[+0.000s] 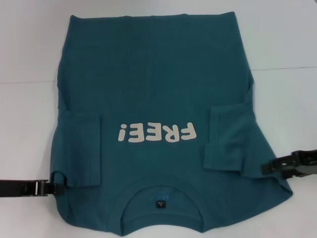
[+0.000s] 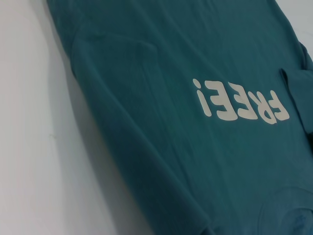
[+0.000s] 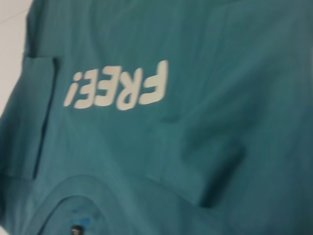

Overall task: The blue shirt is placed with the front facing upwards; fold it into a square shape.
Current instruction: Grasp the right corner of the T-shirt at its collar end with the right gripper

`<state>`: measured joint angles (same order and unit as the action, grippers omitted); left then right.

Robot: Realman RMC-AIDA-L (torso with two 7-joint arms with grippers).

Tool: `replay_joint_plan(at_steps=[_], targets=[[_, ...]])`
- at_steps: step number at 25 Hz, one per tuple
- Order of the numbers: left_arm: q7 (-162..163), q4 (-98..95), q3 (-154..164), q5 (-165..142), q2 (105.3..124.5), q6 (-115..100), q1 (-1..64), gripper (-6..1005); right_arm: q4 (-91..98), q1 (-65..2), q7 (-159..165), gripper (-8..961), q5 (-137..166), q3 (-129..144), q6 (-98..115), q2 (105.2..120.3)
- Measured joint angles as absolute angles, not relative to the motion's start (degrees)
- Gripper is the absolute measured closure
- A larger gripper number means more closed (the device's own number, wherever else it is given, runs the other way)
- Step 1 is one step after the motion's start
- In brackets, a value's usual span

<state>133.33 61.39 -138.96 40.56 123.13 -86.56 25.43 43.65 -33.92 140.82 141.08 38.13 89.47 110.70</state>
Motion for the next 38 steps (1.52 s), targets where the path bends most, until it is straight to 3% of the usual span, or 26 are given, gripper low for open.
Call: replay_joint_plan(at_steps=[3, 8, 30, 38], targets=[[133.33, 61.34, -138.96, 40.57, 123.13, -86.57, 25.41, 966, 43.66, -32.79, 140.7, 95, 141.27, 38.3, 89.47, 109.54], [133.33, 61.64, -138.96, 40.6, 123.15, -86.94, 25.4, 966, 43.53, -31.85, 140.68, 95, 141.77, 38.41, 89.17, 109.42], [133.38, 61.75, -138.95, 40.6, 123.15, -87.14, 25.73, 967, 42.73, -33.54, 140.06, 95, 143.4, 37.87, 87.48, 112.96], [133.35, 61.45, -138.95, 40.6, 123.13, -86.88, 25.91, 967, 39.91, -34.84, 139.31, 95, 140.8, 37.93, 85.63, 113.28]])
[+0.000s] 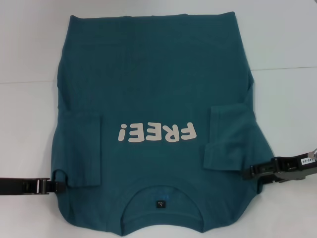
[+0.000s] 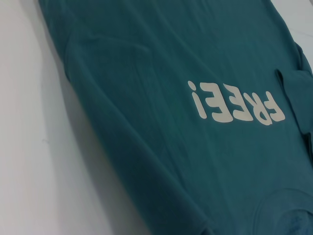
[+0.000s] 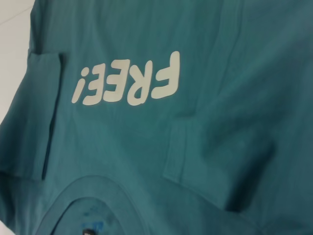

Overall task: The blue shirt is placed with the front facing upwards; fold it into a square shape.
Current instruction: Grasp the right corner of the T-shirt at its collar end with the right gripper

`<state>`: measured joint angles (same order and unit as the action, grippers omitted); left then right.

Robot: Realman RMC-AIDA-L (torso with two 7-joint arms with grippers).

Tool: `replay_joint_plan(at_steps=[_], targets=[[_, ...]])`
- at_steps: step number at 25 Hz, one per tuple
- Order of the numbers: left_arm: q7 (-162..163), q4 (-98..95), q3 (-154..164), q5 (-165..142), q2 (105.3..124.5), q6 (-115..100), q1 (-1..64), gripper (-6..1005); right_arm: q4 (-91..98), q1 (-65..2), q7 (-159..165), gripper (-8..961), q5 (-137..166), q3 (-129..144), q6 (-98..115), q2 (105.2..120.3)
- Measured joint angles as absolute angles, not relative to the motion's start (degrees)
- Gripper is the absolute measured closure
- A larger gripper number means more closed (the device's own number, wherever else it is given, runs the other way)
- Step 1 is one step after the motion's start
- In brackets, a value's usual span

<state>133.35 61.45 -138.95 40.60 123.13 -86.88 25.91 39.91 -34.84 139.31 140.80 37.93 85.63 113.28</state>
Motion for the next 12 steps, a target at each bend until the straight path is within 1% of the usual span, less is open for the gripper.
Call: replay_joint_plan(at_steps=[5, 12], targets=[[133.33, 61.43, -138.95, 40.6, 123.13, -86.86, 25.93, 967, 39.49, -35.16, 139.46, 95, 140.97, 38.11, 85.76, 113.06], [133.33, 61.44, -138.95, 40.6, 123.13, -86.95, 25.94, 967, 39.68, -34.45, 141.76, 96, 141.51, 38.42, 88.44, 110.48]])
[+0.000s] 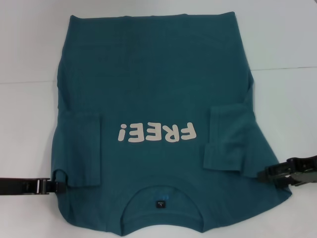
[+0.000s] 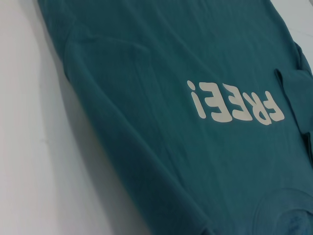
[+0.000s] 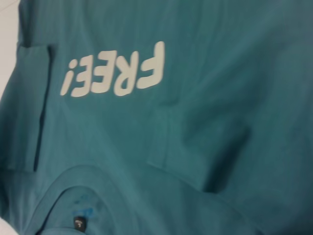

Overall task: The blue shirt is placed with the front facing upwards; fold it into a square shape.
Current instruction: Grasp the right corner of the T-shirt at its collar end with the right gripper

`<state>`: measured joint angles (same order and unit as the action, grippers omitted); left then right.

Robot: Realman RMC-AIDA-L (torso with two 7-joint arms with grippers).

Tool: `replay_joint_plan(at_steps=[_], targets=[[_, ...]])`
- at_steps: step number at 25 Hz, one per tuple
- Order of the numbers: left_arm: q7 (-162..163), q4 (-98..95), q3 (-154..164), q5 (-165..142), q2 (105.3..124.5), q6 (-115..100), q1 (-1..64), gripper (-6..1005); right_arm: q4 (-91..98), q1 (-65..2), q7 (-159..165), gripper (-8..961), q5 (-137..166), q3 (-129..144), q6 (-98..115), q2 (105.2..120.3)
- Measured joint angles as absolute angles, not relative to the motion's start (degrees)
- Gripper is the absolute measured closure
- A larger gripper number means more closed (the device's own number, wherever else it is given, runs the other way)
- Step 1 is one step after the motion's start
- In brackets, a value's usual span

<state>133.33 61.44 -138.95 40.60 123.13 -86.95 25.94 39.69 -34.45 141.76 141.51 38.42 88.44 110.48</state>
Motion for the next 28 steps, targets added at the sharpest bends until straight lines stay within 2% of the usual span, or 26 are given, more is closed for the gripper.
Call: replay_joint_plan(at_steps=[3, 28], targets=[[133.33, 61.4, -138.95, 40.6, 123.13, -86.94, 25.99, 967, 39.87, -34.05, 142.34, 96, 141.51, 38.42, 88.53, 109.93], [133.33, 61.35, -138.95, 40.6, 123.13, -87.2, 26.02, 966, 40.08, -31.73, 142.26, 95, 144.48, 37.87, 88.91, 108.75]])
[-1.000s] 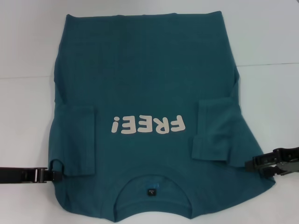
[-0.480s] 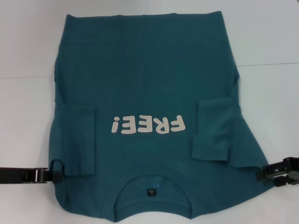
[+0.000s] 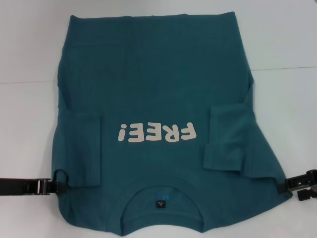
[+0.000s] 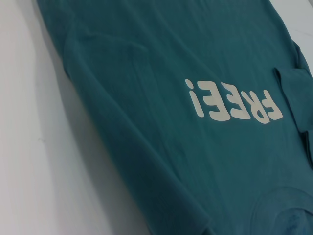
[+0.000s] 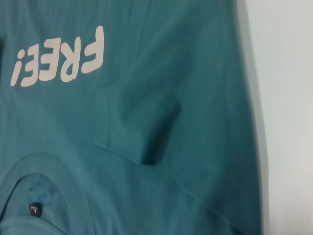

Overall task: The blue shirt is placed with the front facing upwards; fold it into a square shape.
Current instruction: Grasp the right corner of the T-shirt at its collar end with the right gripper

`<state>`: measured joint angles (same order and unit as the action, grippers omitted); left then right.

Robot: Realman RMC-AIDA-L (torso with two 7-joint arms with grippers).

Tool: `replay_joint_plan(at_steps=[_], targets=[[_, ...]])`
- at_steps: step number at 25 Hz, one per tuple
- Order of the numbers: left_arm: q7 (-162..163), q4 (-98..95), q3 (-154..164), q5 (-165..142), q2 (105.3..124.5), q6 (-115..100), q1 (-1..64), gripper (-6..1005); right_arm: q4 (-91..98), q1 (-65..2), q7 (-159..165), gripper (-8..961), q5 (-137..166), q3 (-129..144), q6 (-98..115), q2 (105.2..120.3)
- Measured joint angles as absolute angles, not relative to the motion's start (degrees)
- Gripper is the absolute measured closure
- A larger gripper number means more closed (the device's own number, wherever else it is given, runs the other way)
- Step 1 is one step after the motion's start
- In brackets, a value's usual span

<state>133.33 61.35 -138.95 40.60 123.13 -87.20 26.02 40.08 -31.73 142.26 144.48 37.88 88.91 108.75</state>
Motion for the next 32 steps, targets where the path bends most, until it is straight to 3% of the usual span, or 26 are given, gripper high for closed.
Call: replay_joint_plan(at_steps=[14, 32], targets=[[133.33, 61.35, -138.95, 40.6, 123.13, -87.02, 26.19, 966, 40.07, -32.84, 142.05, 96, 143.78, 37.78, 86.39, 110.97], [133.28, 61.35, -138.93, 41.31, 123.13, -86.99, 26.19, 966, 39.47, -33.05, 141.24, 95, 140.04, 37.18, 85.58, 111.22]])
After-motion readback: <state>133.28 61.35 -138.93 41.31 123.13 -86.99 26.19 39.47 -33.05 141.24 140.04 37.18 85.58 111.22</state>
